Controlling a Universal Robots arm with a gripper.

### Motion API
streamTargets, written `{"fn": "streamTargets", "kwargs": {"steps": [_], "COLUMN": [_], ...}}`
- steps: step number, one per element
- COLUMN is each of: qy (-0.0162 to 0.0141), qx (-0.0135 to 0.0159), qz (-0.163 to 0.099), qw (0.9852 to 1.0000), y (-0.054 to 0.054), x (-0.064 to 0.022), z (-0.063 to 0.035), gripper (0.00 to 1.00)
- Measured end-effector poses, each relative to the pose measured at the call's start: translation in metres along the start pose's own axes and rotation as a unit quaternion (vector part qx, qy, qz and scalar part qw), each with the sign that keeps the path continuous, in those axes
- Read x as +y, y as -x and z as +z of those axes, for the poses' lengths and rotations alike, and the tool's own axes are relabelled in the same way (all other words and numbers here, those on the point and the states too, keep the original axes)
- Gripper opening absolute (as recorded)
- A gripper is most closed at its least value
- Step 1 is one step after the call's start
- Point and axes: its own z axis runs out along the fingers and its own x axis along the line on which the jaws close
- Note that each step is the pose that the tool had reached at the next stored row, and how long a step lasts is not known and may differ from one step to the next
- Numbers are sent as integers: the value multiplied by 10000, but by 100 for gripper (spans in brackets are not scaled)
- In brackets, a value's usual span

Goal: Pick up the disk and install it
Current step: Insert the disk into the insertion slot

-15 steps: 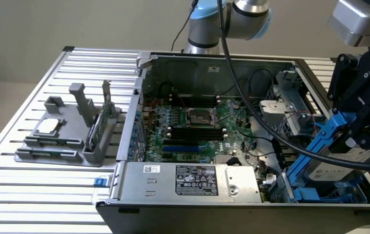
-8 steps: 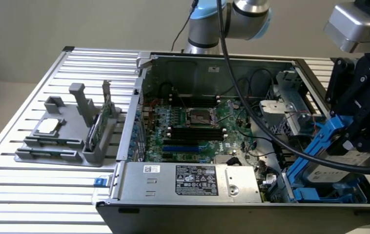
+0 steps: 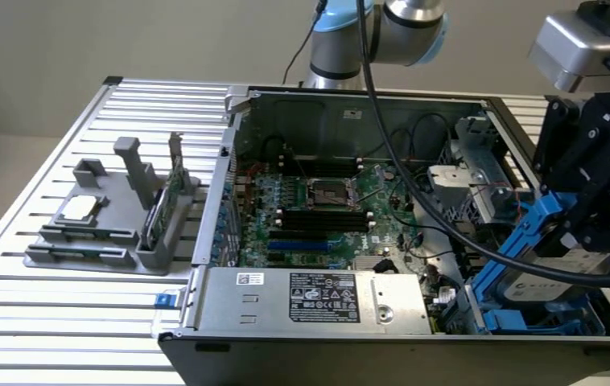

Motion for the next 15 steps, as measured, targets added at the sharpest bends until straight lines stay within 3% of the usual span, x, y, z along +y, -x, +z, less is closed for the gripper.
{"fn": "streamTargets", "kwargs": {"steps": [15], "qy": [0], "qx": [24], "qz": [0], "qw": [10000], "y": [28], "x": [0], "z": [90], "gripper": [33]}}
